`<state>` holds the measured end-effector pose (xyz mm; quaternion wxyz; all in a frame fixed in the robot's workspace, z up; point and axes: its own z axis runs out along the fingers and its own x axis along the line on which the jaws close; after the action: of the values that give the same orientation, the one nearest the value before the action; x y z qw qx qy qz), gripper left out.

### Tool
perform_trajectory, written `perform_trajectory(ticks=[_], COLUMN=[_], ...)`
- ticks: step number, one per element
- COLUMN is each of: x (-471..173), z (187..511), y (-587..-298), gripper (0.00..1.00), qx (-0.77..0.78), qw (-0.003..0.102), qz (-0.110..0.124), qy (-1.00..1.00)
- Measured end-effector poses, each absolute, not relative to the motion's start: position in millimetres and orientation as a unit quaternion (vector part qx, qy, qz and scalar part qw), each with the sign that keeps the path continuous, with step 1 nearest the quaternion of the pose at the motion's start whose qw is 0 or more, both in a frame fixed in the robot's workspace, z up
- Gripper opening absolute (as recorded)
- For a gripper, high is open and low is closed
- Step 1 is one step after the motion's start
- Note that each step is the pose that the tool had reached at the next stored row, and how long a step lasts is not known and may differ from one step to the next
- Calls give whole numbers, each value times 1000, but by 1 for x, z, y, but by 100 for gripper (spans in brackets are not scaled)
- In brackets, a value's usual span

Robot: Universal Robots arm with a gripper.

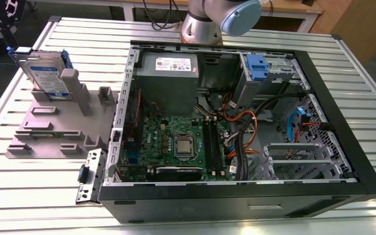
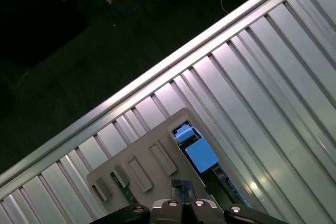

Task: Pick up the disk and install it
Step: 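Pick up the disk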

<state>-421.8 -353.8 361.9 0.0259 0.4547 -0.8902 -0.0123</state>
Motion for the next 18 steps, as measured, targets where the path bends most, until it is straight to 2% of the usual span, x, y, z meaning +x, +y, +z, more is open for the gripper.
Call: perform_trajectory(ticks=[5,13,18], x=[-423,-426,-427], z=[362,361,361], y=[-354,-354,-354], gripper=[11,11,11], qx=[456,458,458], qw=[26,17,17], qz=[-12,-8,-7], qy=[-890,-889,-889])
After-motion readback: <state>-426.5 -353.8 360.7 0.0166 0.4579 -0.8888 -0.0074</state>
